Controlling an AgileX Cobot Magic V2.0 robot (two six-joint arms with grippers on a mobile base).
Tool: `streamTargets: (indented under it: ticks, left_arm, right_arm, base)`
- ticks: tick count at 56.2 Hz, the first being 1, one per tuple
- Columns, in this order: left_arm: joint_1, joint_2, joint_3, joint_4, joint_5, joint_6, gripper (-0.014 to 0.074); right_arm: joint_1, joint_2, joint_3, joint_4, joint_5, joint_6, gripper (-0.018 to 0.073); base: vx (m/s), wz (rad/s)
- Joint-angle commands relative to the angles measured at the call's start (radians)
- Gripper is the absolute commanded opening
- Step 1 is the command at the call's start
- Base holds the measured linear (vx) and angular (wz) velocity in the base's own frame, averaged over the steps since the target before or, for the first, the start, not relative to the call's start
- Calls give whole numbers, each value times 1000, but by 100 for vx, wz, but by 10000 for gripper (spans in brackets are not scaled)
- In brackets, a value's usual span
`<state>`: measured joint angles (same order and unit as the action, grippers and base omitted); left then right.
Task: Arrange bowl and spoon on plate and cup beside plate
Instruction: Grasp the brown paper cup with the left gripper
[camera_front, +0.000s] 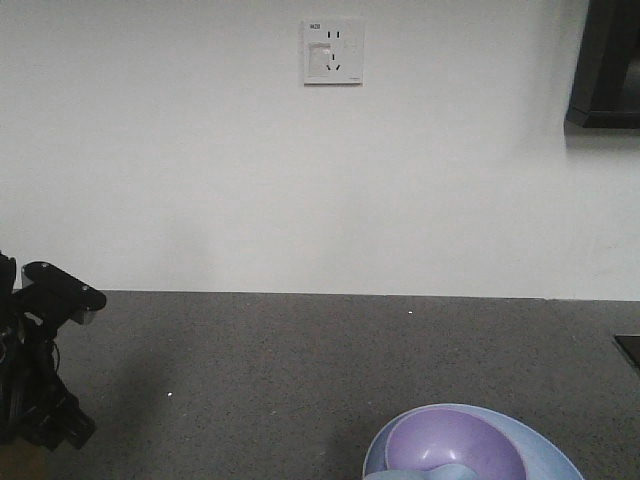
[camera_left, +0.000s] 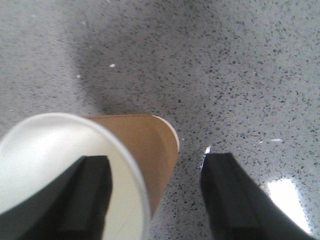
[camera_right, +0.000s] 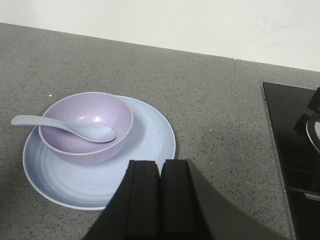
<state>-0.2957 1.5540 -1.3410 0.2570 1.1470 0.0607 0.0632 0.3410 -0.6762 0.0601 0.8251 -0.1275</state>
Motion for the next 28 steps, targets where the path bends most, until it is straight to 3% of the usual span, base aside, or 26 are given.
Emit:
streamTargets:
  ticks: [1, 11, 18, 28]
  left_arm:
    - [2, -45, -11, 10, -52, -12, 388]
    - [2, -45, -14, 12, -65, -12, -10]
    - [1, -47, -33, -14, -53, -7, -8]
    - [-30, -47, -173, -171, -22, 101, -6]
  right_arm:
    - [1, 16, -25, -6, -83, -1, -9]
    - [1, 16, -25, -6, -83, -1, -9]
    - [1, 16, -25, -6, -83, 1, -9]
    - [1, 16, -25, -6, -83, 2, -9]
  base:
    - [0, 0]
    - [0, 0]
    - [0, 0]
    - [0, 0]
